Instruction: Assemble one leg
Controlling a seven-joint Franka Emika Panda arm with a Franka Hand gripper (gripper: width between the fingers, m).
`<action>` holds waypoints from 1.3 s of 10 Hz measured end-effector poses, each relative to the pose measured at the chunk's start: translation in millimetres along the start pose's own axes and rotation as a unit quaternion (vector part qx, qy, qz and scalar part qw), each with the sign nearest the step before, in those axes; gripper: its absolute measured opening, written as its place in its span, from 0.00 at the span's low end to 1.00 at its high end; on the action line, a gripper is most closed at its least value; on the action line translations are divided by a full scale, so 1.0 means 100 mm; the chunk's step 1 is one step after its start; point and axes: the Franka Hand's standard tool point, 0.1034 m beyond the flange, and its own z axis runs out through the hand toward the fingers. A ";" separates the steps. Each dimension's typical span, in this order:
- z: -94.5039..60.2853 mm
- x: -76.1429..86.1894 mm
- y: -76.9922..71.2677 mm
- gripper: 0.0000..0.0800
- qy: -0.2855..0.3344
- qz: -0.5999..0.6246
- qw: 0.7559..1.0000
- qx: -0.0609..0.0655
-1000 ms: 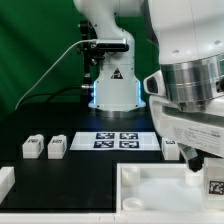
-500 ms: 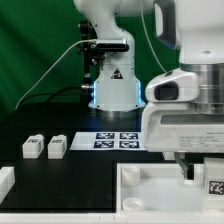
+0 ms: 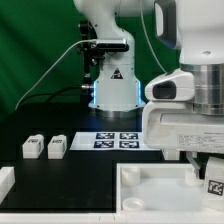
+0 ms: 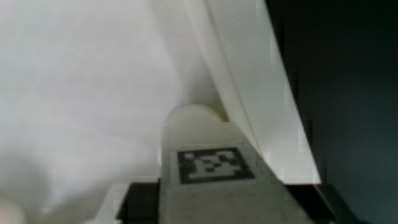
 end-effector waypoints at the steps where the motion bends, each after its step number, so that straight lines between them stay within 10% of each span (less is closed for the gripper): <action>1: -0.03 0.06 0.02 0.37 -0.008 0.060 0.998 0.004; 3: -0.09 0.07 0.00 0.37 -0.022 0.263 0.964 -0.002; 6: -0.03 0.08 -0.01 0.37 -0.057 0.551 0.832 0.028; 8: -0.01 0.01 -0.04 0.37 -0.062 0.622 0.781 0.015; 11: 0.01 -0.01 -0.02 0.62 -0.061 0.580 0.812 0.017; 13: 0.03 -0.13 0.03 0.77 -0.057 0.455 0.889 0.010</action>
Offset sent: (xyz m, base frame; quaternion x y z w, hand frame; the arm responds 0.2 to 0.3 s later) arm 0.0274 -0.0036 0.0051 0.0374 -0.0227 0.5246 0.8502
